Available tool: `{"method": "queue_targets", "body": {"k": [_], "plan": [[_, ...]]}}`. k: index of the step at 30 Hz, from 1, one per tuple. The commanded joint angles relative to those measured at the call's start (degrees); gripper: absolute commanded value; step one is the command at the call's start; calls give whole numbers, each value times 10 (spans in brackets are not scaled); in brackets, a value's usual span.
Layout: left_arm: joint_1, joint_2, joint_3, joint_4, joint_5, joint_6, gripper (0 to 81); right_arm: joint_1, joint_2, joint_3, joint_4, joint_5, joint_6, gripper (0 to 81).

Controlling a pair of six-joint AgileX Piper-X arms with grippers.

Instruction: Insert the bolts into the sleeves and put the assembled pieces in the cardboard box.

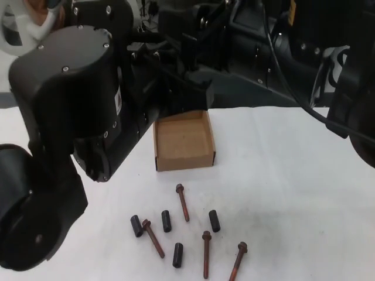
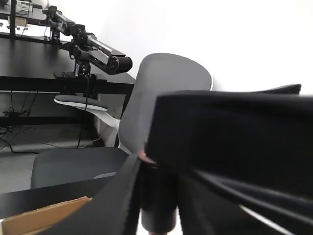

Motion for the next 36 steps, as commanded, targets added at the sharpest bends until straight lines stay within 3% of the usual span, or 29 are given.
{"method": "queue_targets", "body": {"k": [1, 5, 9, 14, 19, 24, 36], "plan": [[1, -2, -4, -16, 2, 0, 17, 2, -12, -7, -49, 7, -11, 700], [2, -2, -4, -16, 2, 0, 17, -14, -25, -28, -52, 38, -77, 700], [12, -2, -4, 3, 2, 36, 17, -68, -66, -31, -13, 107, -111, 700], [90, 19, -11, 51, 88, 34, 17, -134, -115, -31, 103, 105, -78, 700], [166, 104, -77, 82, 184, 30, 17, -150, -131, -31, 227, 104, -83, 700], [157, 207, -212, 219, 207, 111, 17, -150, -131, -31, 308, 87, -76, 700], [153, 457, -467, 472, 158, 116, 17, -150, -132, -31, 406, -12, -12, 700]]}}
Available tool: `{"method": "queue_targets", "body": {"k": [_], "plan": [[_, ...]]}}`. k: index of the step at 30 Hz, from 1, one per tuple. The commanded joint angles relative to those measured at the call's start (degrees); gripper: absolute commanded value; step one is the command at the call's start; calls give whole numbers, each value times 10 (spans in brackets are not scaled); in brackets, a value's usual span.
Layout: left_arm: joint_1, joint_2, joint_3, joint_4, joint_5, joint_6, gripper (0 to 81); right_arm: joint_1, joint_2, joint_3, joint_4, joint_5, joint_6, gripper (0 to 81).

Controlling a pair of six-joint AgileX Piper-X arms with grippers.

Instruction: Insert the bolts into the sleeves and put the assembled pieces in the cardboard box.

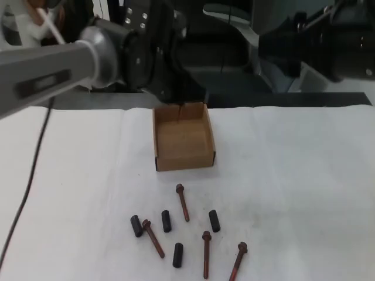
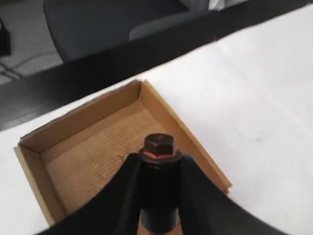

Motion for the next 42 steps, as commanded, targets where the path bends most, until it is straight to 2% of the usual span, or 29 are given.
{"method": "queue_targets", "body": {"k": [1, 6, 7, 8, 10, 12, 13, 17, 22, 28, 31, 36, 42], "plan": [[5, 58, -56, 58, -14, 4, 17, -3, -5, -4, 26, -37, 8, 700], [7, 138, -131, 127, -14, 4, 0, -3, -5, -4, 37, -54, 8, 700], [7, 146, -137, 132, -12, 4, 36, -3, -5, -4, 37, -55, 8, 700], [7, 154, -143, 136, -12, 11, 109, -3, -5, -4, 37, -61, 8, 700], [7, 164, -149, 133, -12, 15, 321, -3, -5, -4, 37, -73, 8, 700], [7, 166, -150, 117, -12, 11, 650, -3, -5, -4, 37, -74, 8, 700], [7, 166, -150, 109, -12, 10, 700, -3, -5, -4, 37, -74, 8, 700], [7, 162, -162, 129, -38, 4, 700, -3, -5, 0, 37, -74, 8, 700], [7, 118, -179, 245, -38, -1, 700, -3, 5, 32, 80, -57, 8, 700], [18, 24, -176, 344, -52, -119, 700, -3, 48, 45, 100, -70, 3, 700], [18, -21, -169, 405, -99, -185, 664, -3, 63, 45, 89, -70, -2, 700], [2, -65, -125, 419, -140, -255, 571, -3, 101, 45, 71, -70, -15, 700], [-43, -94, 4, 423, -146, -318, 560, -2, 160, 45, 71, -56, -26, 700]]}}
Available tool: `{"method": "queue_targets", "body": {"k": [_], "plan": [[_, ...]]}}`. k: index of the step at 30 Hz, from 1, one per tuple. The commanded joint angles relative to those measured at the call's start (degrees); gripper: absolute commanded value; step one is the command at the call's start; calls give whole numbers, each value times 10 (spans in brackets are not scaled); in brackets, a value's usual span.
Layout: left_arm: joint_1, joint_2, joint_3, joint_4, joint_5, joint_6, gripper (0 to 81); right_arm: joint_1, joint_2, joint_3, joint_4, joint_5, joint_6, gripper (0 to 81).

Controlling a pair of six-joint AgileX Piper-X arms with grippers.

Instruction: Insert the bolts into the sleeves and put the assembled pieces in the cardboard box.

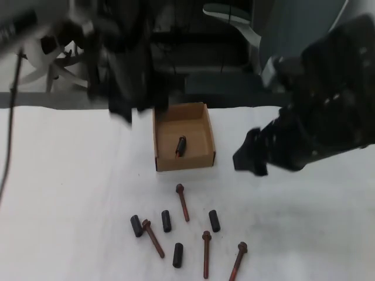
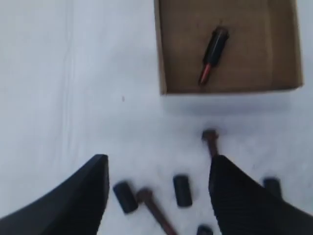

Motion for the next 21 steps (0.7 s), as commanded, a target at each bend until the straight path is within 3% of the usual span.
{"method": "queue_targets", "body": {"k": [1, 7, 11, 13, 17, 21], "plan": [[-31, -20, 77, -15, -16, -30, 560, -2, 24, -1, -5, 6, -8, 700], [-93, -113, 251, -169, -44, -154, 560, -2, 47, -1, -10, 13, -8, 700], [-107, -148, 336, -250, -45, -259, 556, -2, 48, -1, -28, 13, -8, 700], [-106, -143, 356, -267, -42, -287, 512, -2, 48, -1, -32, 13, -8, 700], [-100, -111, 360, -271, -41, -305, 333, -2, 48, -1, -32, 13, -8, 700], [-100, -85, 360, -271, -41, -315, 322, 0, 49, -1, -40, 13, -8, 700]]}}
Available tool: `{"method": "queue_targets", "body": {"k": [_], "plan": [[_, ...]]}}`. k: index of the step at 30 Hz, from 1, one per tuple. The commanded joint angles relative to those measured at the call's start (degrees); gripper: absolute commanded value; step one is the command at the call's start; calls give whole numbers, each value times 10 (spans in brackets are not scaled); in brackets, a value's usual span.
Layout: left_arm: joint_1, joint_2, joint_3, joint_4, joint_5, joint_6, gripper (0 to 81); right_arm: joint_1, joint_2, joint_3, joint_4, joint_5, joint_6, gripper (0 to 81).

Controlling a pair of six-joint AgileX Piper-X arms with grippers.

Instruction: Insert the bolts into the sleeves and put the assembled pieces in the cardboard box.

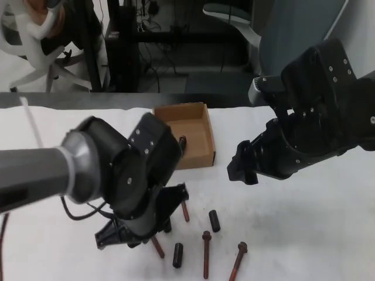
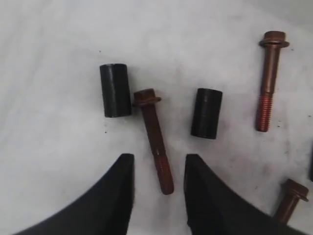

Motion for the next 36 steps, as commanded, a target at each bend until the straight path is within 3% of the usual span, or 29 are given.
{"method": "queue_targets", "body": {"k": [1, 6, 10, 16, 17, 19, 20, 22, 26, 29, 32, 36], "plan": [[1, 14, 0, -4, -10, -21, 322, 0, -1, -1, -17, 0, -5, 700], [2, 51, 0, -37, -11, -32, 325, 4, 12, -3, -17, -13, -5, 700], [9, 80, 0, -71, -5, -32, 378, 12, 12, -3, -16, -13, -2, 700], [62, 123, 0, -74, 40, -32, 381, 22, 12, -3, -16, -21, -2, 700], [69, 125, 0, -67, 40, -32, 350, 22, 12, -3, -18, -21, -2, 700], [81, 125, 0, -61, 37, -13, 158, 22, 12, -3, -18, -21, -2, 700], [82, 123, 0, -61, 36, 4, 11, 22, 14, -3, -18, -16, -2, 700], [81, 117, 0, -61, 23, 27, 17, 22, 22, -3, -23, -7, -5, 685], [75, 104, 0, -61, 28, 50, 18, 23, 69, -4, -42, -14, -5, 482], [63, 82, 0, -59, 26, 72, 18, 28, 109, -4, -39, -30, 5, 517], [55, 47, 0, -60, 3, 90, 18, 38, 146, -4, -28, -30, 16, 610], [54, -10, 0, -63, -24, 140, 18, 61, 175, -10, -32, -29, 31, 617]]}}
